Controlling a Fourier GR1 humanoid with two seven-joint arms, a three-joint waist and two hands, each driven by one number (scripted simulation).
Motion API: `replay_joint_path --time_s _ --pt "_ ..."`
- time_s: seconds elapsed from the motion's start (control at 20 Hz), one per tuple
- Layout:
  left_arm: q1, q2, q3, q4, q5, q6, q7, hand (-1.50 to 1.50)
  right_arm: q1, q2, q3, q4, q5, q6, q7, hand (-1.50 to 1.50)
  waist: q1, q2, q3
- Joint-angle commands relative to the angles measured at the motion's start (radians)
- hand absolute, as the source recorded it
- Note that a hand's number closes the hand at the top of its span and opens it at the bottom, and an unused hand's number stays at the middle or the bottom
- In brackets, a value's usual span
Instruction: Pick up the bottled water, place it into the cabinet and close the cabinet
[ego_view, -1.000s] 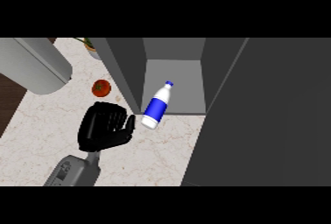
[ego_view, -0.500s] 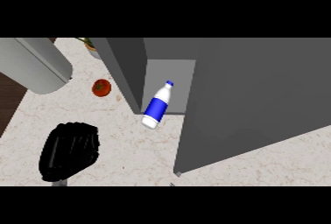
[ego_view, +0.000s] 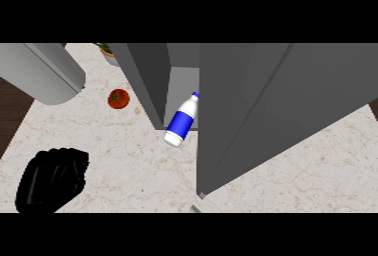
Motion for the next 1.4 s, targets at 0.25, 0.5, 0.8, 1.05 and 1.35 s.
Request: replay_joint_path --time_s 0.25,0.5,0.8,1.05,1.35 --pt "0.061 0.071 0.08 -0.016 0.064 -0.096 -0.004 1.5 -0.263 0.22 -0.158 0.276 -0.016 -0.107 0.047 1.5 0.018 0.008 0.0" --pt "0.116 0.086 0.096 -0.023 0.07 -0.151 -0.032 1.5 -0.383 0.227 -0.339 0.484 -0.22 -0.128 -0.024 1.5 0.026 0.013 0.002" --pt "0.099 0.121 0.167 0.022 0.127 -0.2 0.0 1.5 -0.51 0.231 -0.523 0.766 -0.467 0.008 -0.16 1.5 0.005 0.012 0.003" --pt "0.106 0.117 0.193 -0.01 0.126 -0.203 0.014 1.5 -0.561 0.217 -0.654 1.024 -0.5 0.178 -0.326 1.5 -0.009 0.008 0.003" --pt "0.134 0.115 0.193 0.01 0.104 -0.244 -0.024 1.5 -0.572 0.154 -0.721 1.194 -0.524 0.28 -0.437 1.5 0.005 0.017 0.003"
